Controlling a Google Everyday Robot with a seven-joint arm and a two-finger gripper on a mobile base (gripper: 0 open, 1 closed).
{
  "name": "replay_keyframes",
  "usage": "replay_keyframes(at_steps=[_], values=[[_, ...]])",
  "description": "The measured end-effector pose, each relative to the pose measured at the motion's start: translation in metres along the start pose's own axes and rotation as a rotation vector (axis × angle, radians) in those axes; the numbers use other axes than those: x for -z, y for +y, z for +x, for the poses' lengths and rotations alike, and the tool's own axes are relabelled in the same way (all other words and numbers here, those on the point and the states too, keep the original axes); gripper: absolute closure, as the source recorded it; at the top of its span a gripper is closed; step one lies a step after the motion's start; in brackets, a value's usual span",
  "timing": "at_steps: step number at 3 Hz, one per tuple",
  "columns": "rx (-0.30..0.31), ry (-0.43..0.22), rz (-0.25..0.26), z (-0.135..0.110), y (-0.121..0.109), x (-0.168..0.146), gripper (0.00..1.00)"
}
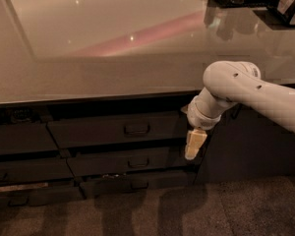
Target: Open top drawer
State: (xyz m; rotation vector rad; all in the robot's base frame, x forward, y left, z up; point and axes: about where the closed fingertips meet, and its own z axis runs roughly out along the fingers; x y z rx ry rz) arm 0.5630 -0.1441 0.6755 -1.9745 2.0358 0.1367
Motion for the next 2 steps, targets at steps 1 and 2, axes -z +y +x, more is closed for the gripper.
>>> replay_keyframes(at_steps=[1,2], values=[[-0.045,-0.006,0.016,0.0107,-0.0259,0.004,0.0],[-0.045,-0.006,0.016,0.0107,-0.0259,0.0039,0.0]])
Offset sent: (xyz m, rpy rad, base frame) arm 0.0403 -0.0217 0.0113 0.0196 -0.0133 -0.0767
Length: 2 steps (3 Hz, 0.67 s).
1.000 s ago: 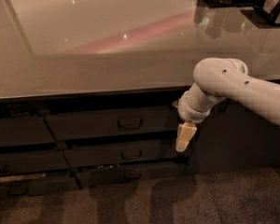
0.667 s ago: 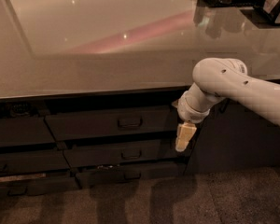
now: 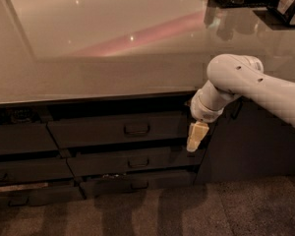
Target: Open top drawer
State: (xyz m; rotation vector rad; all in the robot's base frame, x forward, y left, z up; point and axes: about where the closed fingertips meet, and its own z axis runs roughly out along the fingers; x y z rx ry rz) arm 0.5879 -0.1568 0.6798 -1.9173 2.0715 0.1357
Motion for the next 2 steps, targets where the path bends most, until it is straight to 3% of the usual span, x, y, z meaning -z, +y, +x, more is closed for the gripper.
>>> replay_keyframes(at_steps=[1,2], values=[[-0.03,0.013,-0.037,0.0096,-0.0023,-0.0198,0.0],[-0.03,0.013,-0.037,0.0096,-0.0023,-0.0198,0.0]])
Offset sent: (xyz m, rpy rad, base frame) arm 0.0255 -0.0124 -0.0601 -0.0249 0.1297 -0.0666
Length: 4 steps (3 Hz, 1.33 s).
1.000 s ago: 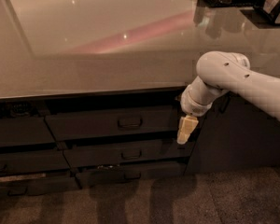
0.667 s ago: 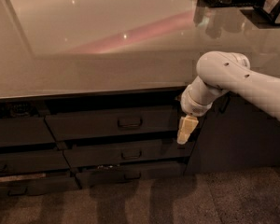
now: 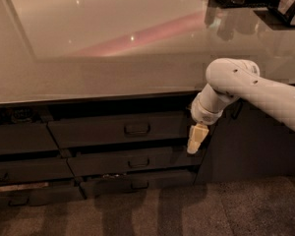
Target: Open top drawer
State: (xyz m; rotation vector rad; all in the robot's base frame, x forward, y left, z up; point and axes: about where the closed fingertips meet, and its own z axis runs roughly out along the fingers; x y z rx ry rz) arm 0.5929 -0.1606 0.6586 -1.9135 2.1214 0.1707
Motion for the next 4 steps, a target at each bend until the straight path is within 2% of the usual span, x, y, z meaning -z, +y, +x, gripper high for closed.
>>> replay_keyframes(at_steps=[1,4], values=[[0.0,0.0,0.0,0.0,0.0,0.0,0.19],[0.0,0.0,0.0,0.0,0.0,-0.0001,0.89]])
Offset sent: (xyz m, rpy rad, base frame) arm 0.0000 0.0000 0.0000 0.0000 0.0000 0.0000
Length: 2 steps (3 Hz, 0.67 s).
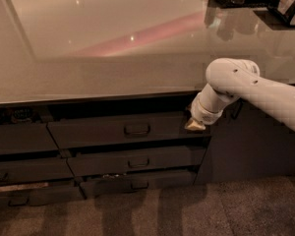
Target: Open top drawer
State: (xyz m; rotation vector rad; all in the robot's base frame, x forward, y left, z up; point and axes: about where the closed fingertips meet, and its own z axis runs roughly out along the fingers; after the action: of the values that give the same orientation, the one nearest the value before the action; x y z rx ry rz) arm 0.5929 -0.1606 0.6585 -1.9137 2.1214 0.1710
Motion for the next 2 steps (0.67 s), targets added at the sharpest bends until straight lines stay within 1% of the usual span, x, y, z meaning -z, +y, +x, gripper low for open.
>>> replay_keyframes(at_steps=[1,2], values=[[0.0,0.0,0.0,0.0,0.0,-0.0001,1.0],[0.0,0.0,-0.001,0.0,0.0,-0.0002,1.0]])
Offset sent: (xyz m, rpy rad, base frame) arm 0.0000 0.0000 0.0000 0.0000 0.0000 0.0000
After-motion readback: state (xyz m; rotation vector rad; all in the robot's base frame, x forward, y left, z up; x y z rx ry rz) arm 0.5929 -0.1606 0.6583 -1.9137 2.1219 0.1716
